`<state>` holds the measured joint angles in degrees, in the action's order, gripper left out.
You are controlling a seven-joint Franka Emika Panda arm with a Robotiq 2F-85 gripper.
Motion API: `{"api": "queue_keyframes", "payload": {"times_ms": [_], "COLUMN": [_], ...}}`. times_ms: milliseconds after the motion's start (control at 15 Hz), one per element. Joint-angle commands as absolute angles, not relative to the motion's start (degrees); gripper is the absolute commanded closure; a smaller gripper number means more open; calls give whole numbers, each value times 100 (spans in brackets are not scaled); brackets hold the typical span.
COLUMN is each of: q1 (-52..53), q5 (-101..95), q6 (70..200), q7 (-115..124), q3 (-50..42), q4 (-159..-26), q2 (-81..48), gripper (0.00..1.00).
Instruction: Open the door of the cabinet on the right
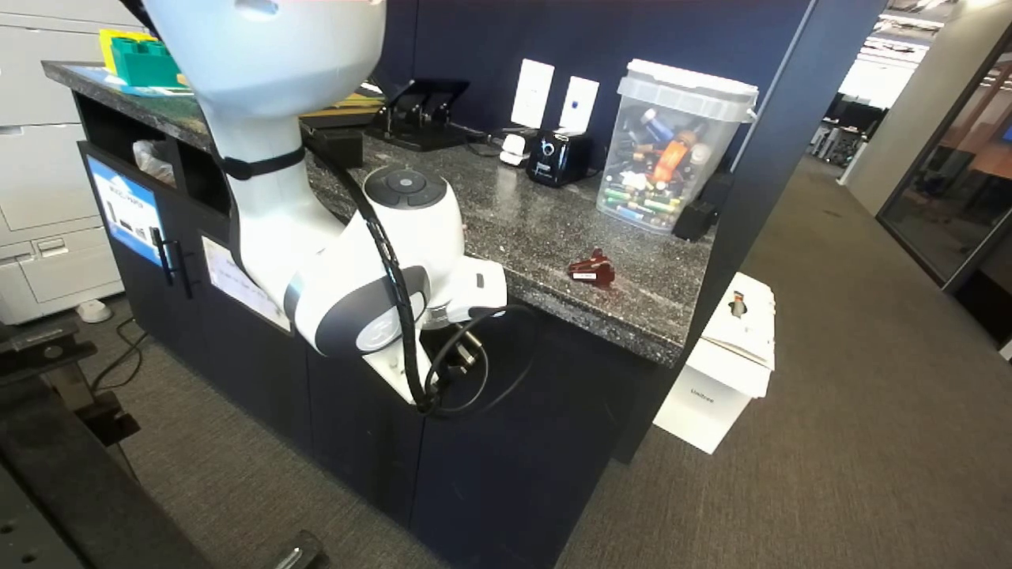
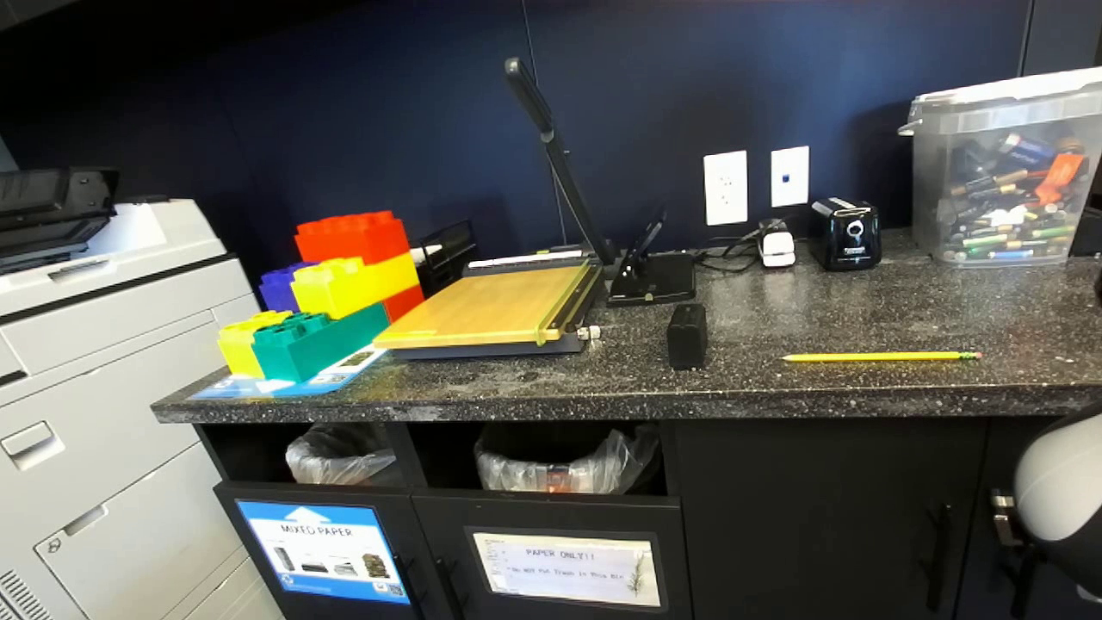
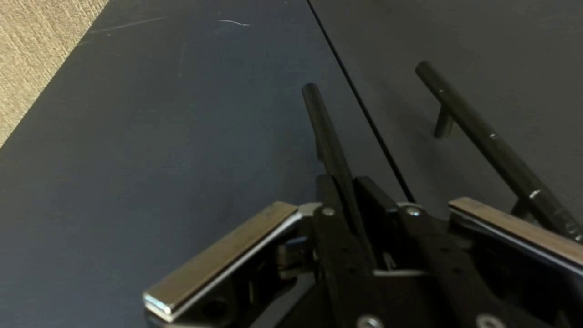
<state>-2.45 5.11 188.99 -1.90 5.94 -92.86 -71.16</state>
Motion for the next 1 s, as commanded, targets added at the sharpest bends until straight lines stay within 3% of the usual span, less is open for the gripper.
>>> {"api": "queue_keyframes", "payload": {"times_ms": [0,600,933], "q1": [-324,-883,-918], "q5": [425,140,180], "q6": [18452,16594,15651], "q7": [-50,-693,-935], "q3": [452,286,159], "q4": [-9667,-9996,-9506], "q2": [-6789,-6360,-6534], "gripper": [96,96,96]}}
